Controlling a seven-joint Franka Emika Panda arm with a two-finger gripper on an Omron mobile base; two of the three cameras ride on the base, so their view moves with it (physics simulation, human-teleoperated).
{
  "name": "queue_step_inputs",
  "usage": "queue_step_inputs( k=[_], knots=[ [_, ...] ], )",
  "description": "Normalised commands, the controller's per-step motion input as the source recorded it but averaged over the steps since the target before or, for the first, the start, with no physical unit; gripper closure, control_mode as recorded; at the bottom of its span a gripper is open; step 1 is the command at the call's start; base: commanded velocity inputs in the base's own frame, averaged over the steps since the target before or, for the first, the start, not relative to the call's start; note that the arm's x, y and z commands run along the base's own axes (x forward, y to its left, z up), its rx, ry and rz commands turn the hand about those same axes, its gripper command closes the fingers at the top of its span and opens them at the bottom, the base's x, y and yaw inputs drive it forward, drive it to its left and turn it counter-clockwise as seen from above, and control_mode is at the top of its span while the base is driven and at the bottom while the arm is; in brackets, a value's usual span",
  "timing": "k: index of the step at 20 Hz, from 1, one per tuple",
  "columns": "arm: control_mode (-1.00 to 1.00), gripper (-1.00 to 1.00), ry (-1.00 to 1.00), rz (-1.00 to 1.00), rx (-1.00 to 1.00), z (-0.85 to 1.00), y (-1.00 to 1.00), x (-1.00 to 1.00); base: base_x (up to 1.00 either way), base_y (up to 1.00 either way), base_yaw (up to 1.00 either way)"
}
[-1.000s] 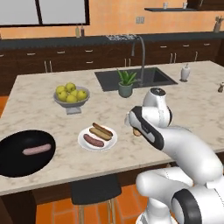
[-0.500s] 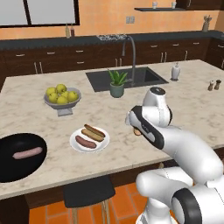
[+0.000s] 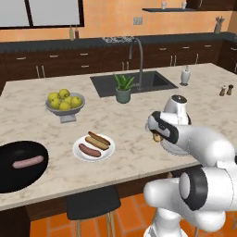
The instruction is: Place one bun and one sausage from the bowl on each plate.
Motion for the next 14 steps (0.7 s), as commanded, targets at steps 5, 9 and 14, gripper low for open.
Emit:
queue_step_inputs(
  k=[5, 9, 14],
  knots=[
    [-1.00, 1.00, 0.16, 0.00, 0.00, -0.39, -1.00, 0.87, 0.00, 0.00, 0.00],
    [-1.00, 1.00, 0.05, 0.00, 0.05, -0.08, -1.00, 0.15, 0.00, 0.00, 0.00],
    [-1.00, 1.00, -0.04, 0.00, 0.05, -0.15, -0.90, -0.86, 0.00, 0.00, 0.00]
  ],
)
